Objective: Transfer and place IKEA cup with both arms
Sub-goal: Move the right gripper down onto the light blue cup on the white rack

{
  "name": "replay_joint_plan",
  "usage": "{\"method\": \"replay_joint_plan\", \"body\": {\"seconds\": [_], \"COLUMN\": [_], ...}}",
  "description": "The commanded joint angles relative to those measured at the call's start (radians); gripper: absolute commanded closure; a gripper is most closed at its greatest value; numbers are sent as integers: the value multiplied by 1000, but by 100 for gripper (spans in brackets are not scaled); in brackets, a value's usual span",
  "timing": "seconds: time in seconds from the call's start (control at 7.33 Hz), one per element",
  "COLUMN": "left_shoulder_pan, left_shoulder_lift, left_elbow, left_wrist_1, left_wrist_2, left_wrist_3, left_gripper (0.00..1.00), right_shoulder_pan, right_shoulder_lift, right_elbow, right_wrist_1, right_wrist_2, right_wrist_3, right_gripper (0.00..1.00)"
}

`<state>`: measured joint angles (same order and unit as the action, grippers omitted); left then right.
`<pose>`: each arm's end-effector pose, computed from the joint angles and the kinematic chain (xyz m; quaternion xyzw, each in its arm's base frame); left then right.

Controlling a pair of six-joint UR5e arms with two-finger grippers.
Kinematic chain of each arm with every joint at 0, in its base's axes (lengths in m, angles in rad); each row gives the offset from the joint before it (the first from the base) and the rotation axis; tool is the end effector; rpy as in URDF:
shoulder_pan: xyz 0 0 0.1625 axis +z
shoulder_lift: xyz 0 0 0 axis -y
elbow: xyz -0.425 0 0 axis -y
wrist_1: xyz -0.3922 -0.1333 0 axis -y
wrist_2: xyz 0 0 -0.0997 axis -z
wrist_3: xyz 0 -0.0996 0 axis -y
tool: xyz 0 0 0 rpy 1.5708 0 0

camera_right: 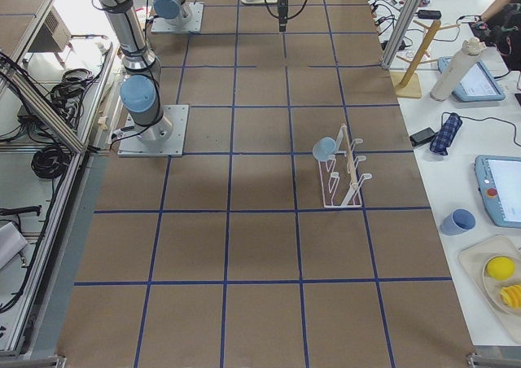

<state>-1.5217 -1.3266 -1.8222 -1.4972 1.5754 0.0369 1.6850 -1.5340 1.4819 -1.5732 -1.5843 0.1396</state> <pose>-0.1133 -0.4016 0.4793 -0.0062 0.9994 -0.0331 0.0037 0.1895 -0.4939 0.5136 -0.0129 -0.9995 0.0279 0.0032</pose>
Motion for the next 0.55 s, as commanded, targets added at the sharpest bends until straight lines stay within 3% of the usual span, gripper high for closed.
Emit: {"method": "replay_joint_plan", "body": {"seconds": [0.0,0.41], "left_shoulder_pan": [0,0], "left_shoulder_lift": [1,1], "left_elbow": [0,1], "left_wrist_1": [-2,-2], "left_wrist_2": [0,2], "left_wrist_3": [0,0], "left_gripper": [0,0], "right_shoulder_pan": [-2,-107], "right_shoulder_lift": [0,2], "right_elbow": [-2,-6], "right_wrist_1": [-2,-2], "right_wrist_2": [-2,9], "right_wrist_3": [-2,-67], "right_gripper": [0,0]}}
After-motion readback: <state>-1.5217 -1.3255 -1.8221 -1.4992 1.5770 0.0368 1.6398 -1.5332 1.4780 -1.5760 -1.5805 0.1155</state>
